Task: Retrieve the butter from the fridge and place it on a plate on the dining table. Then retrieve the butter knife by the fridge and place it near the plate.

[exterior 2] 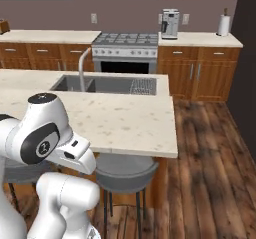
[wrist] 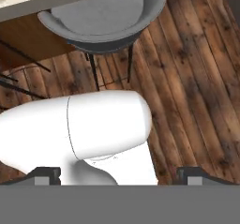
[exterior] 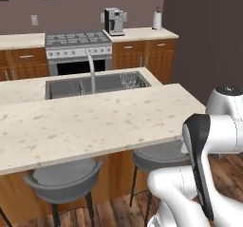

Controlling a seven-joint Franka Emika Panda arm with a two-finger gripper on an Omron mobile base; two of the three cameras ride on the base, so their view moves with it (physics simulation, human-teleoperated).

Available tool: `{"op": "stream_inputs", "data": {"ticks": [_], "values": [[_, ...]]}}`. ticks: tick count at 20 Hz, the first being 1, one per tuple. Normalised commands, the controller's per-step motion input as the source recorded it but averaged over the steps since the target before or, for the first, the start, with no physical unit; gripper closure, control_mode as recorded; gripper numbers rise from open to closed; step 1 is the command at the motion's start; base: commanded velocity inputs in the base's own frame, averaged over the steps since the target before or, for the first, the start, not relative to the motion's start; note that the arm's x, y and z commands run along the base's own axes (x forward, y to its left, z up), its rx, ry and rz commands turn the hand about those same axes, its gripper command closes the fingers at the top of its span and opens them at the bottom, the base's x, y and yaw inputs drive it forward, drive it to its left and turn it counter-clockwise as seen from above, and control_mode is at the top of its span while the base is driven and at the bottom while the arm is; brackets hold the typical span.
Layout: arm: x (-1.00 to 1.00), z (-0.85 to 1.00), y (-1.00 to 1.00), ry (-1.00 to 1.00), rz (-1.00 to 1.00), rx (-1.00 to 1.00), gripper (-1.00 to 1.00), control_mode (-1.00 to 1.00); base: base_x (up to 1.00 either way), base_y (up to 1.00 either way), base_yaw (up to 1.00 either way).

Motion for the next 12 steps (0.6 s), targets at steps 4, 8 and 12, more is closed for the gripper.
{"op": "stream_inputs", "data": {"ticks": [4,8,12], "values": [[0.00,0.00,0.00,0.00,0.00,0.00,-1.00,1.00,0.00,-1.00,-0.05],[0.00,0.00,0.00,0.00,0.00,0.00,-1.00,1.00,0.00,-1.00,-0.03],[0.00,0.00,0.00,0.00,0.00,0.00,-1.00,1.00,0.17,-1.00,0.00]]}}
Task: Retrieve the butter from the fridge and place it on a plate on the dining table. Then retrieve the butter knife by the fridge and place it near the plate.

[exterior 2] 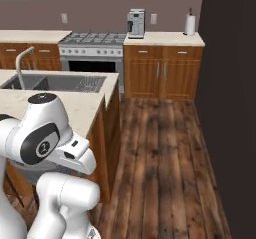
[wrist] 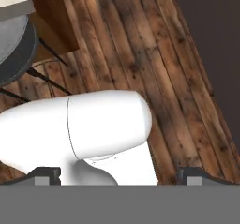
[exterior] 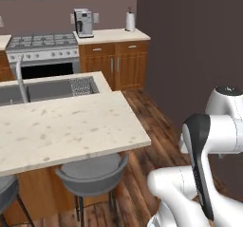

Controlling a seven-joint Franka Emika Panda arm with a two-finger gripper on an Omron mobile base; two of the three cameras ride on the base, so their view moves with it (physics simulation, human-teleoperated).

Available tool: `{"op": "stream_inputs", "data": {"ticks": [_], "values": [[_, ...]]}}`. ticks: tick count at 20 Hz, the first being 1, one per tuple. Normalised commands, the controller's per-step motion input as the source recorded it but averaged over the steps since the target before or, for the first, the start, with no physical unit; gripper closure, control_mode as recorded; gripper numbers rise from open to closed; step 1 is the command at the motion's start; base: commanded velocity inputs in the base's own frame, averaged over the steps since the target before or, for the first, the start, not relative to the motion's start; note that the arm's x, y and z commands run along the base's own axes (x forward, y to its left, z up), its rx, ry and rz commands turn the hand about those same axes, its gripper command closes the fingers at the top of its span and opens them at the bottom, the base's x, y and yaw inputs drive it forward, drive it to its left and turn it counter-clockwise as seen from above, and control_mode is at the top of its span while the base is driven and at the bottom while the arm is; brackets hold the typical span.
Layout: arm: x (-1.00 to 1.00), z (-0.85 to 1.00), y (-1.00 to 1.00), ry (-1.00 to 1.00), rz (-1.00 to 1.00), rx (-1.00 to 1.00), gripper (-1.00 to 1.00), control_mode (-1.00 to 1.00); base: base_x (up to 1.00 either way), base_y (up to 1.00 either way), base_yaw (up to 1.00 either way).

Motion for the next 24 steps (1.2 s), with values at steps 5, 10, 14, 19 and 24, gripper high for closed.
{"op": "stream_inputs", "data": {"ticks": [5,10,14,19,24], "values": [[0.00,0.00,0.00,0.00,0.00,0.00,-1.00,1.00,0.49,-0.99,0.00],[0.00,0.00,0.00,0.00,0.00,0.00,-1.00,1.00,0.44,-0.66,0.00],[0.00,0.00,0.00,0.00,0.00,0.00,-1.00,1.00,0.42,-0.36,0.00],[0.00,0.00,0.00,0.00,0.00,0.00,-1.00,1.00,0.95,-0.24,0.01],[0.00,0.00,0.00,0.00,0.00,0.00,-1.00,1.00,1.00,-0.19,0.02]]}}
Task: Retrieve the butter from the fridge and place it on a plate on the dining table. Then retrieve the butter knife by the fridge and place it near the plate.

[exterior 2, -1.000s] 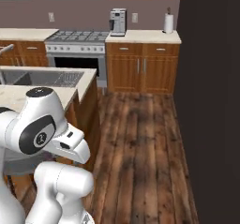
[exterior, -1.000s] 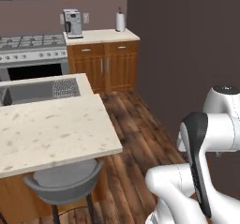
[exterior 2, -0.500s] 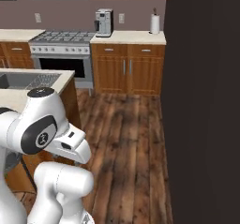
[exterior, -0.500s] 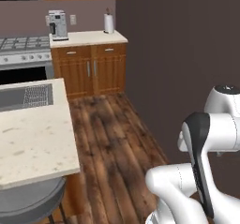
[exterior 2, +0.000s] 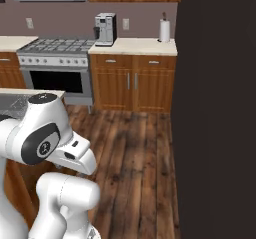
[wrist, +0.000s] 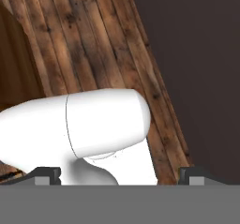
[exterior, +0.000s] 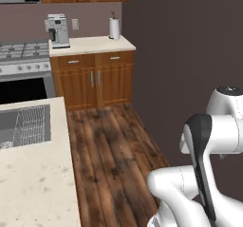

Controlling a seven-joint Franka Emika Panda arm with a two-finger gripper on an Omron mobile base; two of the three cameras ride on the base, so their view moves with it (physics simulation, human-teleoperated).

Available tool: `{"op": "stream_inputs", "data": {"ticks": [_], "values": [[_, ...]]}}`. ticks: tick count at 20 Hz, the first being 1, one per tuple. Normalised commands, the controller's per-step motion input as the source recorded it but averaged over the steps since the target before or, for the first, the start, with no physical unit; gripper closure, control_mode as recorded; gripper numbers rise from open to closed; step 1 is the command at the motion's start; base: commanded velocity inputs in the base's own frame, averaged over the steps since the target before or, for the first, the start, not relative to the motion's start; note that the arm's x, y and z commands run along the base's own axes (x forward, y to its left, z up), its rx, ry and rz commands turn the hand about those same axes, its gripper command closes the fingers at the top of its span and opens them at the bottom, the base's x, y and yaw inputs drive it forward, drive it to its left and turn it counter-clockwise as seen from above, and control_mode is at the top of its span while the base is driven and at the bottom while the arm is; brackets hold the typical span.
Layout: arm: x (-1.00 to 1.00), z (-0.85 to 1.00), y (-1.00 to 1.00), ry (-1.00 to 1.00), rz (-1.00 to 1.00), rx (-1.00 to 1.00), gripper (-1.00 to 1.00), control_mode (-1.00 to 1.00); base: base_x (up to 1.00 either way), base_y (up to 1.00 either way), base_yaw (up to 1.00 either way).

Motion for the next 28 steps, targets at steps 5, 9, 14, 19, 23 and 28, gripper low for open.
{"op": "stream_inputs", "data": {"ticks": [5,9,14,19,23,28], "values": [[0.00,0.00,0.00,0.00,0.00,0.00,-1.00,1.00,1.00,-0.23,0.10],[0.00,0.00,0.00,0.00,0.00,0.00,-1.00,1.00,1.00,-0.20,0.17],[0.00,0.00,0.00,0.00,0.00,0.00,-1.00,1.00,1.00,-0.23,0.15],[0.00,0.00,0.00,0.00,0.00,0.00,-1.00,1.00,1.00,-0.23,0.15],[0.00,0.00,0.00,0.00,0.00,0.00,-1.00,1.00,1.00,-0.22,0.15],[0.00,0.00,0.00,0.00,0.00,0.00,-1.00,1.00,1.00,-0.25,0.15]]}}
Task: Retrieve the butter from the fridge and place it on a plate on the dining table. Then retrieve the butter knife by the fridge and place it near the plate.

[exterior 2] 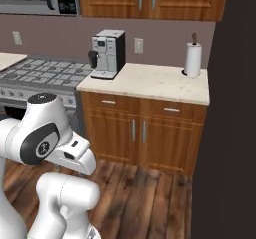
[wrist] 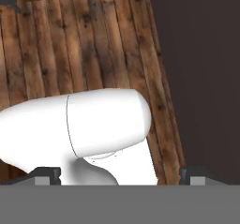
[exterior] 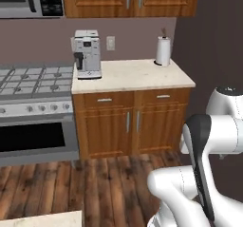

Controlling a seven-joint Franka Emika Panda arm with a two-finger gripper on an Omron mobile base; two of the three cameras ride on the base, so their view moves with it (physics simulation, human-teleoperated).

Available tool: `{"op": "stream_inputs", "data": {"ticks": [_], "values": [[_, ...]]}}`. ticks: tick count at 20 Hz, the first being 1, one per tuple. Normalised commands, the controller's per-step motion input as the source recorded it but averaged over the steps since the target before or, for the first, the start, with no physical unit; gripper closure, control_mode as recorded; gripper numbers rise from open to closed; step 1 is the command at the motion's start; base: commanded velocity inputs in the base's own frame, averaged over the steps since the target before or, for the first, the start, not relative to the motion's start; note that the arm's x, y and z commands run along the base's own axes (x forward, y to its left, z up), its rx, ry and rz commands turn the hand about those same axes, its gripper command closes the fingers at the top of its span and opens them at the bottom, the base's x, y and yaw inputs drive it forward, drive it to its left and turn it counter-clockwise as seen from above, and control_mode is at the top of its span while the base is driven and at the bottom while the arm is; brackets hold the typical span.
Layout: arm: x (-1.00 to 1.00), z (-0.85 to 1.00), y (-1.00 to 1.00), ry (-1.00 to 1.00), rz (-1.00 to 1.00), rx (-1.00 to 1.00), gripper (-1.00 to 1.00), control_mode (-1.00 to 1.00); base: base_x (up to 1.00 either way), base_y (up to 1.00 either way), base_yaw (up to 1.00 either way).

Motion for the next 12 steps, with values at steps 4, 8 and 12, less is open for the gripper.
{"op": "stream_inputs", "data": {"ticks": [4,8,12], "values": [[0.00,0.00,0.00,0.00,0.00,0.00,-1.00,1.00,1.00,-0.27,0.18],[0.00,0.00,0.00,0.00,0.00,0.00,-1.00,1.00,1.00,-0.42,0.24],[0.00,0.00,0.00,0.00,0.00,0.00,-1.00,1.00,0.82,-0.20,0.39]]}}
